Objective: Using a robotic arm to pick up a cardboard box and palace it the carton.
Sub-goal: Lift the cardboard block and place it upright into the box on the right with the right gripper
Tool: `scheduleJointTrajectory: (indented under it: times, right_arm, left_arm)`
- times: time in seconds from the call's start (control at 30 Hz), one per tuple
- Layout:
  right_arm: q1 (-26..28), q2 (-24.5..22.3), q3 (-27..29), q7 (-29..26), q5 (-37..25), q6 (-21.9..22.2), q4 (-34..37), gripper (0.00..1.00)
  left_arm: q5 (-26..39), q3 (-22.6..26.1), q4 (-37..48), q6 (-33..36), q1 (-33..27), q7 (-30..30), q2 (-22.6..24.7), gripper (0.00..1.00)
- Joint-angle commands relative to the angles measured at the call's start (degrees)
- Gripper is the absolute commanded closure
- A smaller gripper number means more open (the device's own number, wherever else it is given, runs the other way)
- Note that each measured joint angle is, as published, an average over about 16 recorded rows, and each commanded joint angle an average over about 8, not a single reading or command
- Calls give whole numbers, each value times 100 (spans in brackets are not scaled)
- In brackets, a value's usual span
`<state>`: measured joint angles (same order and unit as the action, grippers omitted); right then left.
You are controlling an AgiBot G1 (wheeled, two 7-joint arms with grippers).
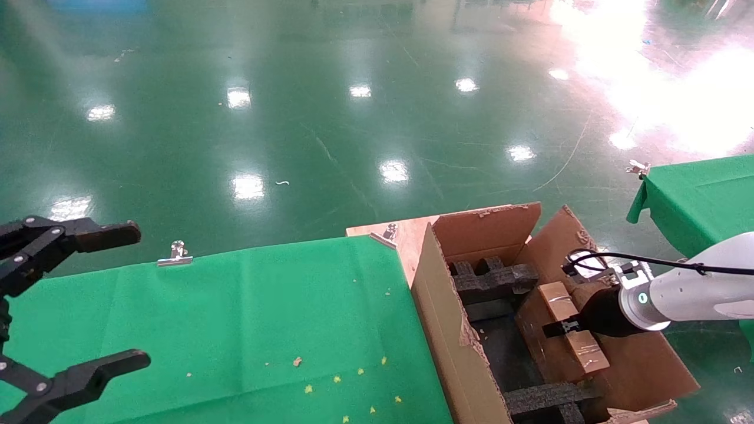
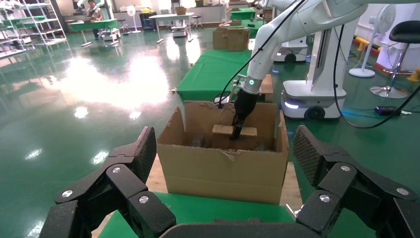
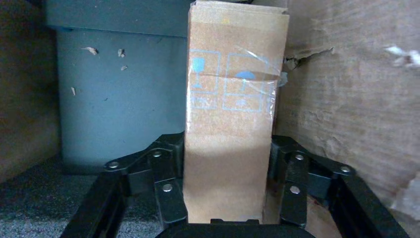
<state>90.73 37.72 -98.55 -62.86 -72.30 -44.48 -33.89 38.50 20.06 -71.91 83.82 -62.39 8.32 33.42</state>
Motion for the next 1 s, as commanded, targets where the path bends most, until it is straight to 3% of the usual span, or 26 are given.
scheduleJointTrajectory:
  times: [0.03, 0.6, 1.0]
  right_arm:
    - [0, -3, 1, -7, 2, 2, -1, 0]
    - [299, -185, -2, -86, -151, 22, -331, 0]
    - [1065, -635, 244, -61, -250, 191, -1246, 0]
  left_arm:
    - [0, 0, 0, 0, 0, 0, 0, 0]
    - [-1, 1, 1, 0, 0, -1, 0, 0]
    - [-1, 1, 1, 0, 0, -1, 0, 0]
